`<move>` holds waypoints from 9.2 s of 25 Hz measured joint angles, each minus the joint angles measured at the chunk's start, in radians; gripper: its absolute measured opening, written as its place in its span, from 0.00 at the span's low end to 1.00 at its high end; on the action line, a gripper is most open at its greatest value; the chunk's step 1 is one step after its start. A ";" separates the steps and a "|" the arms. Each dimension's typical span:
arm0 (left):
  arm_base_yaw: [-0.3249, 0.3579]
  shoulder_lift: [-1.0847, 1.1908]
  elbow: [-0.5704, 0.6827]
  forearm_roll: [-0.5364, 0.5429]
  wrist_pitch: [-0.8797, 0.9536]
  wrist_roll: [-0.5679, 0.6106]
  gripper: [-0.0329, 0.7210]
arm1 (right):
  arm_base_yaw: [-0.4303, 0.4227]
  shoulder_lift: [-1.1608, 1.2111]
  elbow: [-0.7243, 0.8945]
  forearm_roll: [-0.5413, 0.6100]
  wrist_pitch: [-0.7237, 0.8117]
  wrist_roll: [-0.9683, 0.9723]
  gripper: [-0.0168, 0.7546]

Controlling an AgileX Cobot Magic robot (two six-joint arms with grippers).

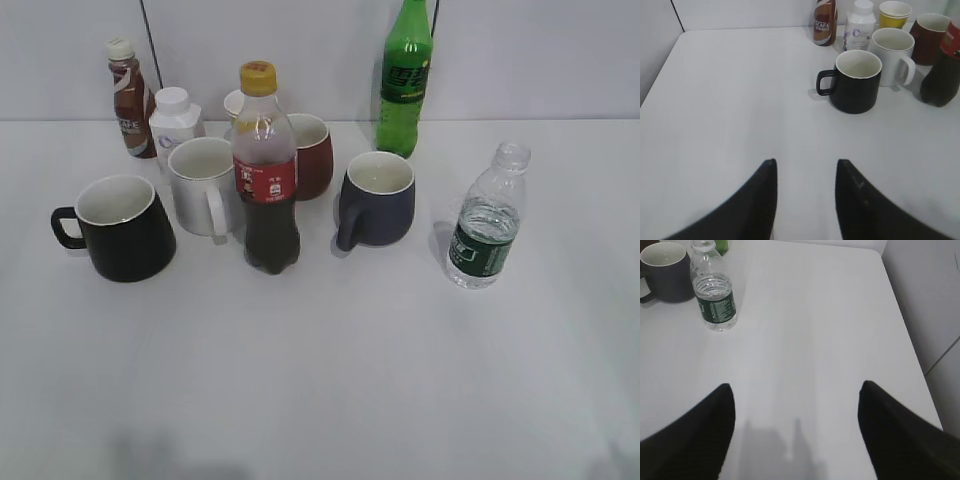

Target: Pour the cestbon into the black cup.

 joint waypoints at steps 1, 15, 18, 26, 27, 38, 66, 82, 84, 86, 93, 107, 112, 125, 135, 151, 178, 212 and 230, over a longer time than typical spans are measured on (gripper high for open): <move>0.000 0.000 0.000 0.000 0.000 0.000 0.44 | 0.000 0.000 0.000 0.000 0.000 0.000 0.79; 0.000 0.000 0.000 0.000 0.000 0.000 0.42 | 0.000 0.000 0.000 0.000 0.000 0.005 0.79; 0.000 0.000 0.000 0.000 0.000 0.000 0.41 | 0.000 0.000 0.000 0.000 0.000 0.005 0.79; 0.000 0.000 -0.025 -0.039 -0.319 0.000 0.37 | 0.000 0.000 0.000 0.000 0.000 0.005 0.79; 0.000 0.000 -0.022 -0.031 -0.400 0.000 0.37 | 0.000 0.000 0.000 0.000 0.000 0.005 0.79; 0.000 0.466 0.215 0.053 -1.267 0.000 0.36 | 0.000 0.000 0.000 0.000 0.000 0.005 0.79; 0.000 1.905 0.274 -0.023 -2.260 0.109 0.45 | 0.000 0.000 0.000 -0.001 0.000 0.006 0.79; 0.000 2.037 0.152 -0.037 -2.271 0.113 0.52 | 0.000 0.000 0.000 -0.001 0.000 0.006 0.79; 0.000 2.041 0.135 -0.031 -2.272 0.113 0.52 | 0.000 0.000 0.000 -0.001 0.000 0.006 0.79; 0.000 2.043 0.121 -0.034 -2.272 0.113 0.52 | 0.000 0.000 0.000 -0.001 0.000 0.006 0.79; 0.000 2.073 0.066 -0.032 -2.272 0.113 0.52 | 0.000 0.000 0.000 -0.001 0.000 0.006 0.79; 0.000 2.124 0.021 -0.008 -2.283 0.113 0.43 | 0.000 0.000 0.000 -0.001 0.000 0.005 0.79; 0.000 2.133 0.006 -0.001 -2.280 0.113 0.23 | 0.000 0.000 0.000 -0.001 0.000 0.005 0.79; 0.005 1.995 0.095 0.002 -2.224 0.127 0.10 | 0.000 0.125 -0.013 0.063 -0.271 -0.015 0.73; 0.005 1.790 0.193 0.063 -2.217 0.127 0.10 | 0.000 0.822 0.180 0.036 -1.401 0.022 0.72; 0.005 1.619 0.196 0.113 -2.213 0.121 0.10 | 0.000 1.814 0.407 -0.176 -2.222 0.086 0.81; 0.004 1.593 0.196 0.192 -2.211 0.120 0.10 | -0.002 2.032 -0.038 -0.364 -2.197 0.118 0.67; -0.612 1.453 -0.030 0.012 -1.377 0.115 0.10 | 0.564 1.473 -0.134 0.229 -1.341 -1.040 0.67; -0.699 1.454 -0.031 -0.002 -1.416 0.066 0.10 | 0.564 1.473 -0.134 0.231 -1.402 -1.391 0.67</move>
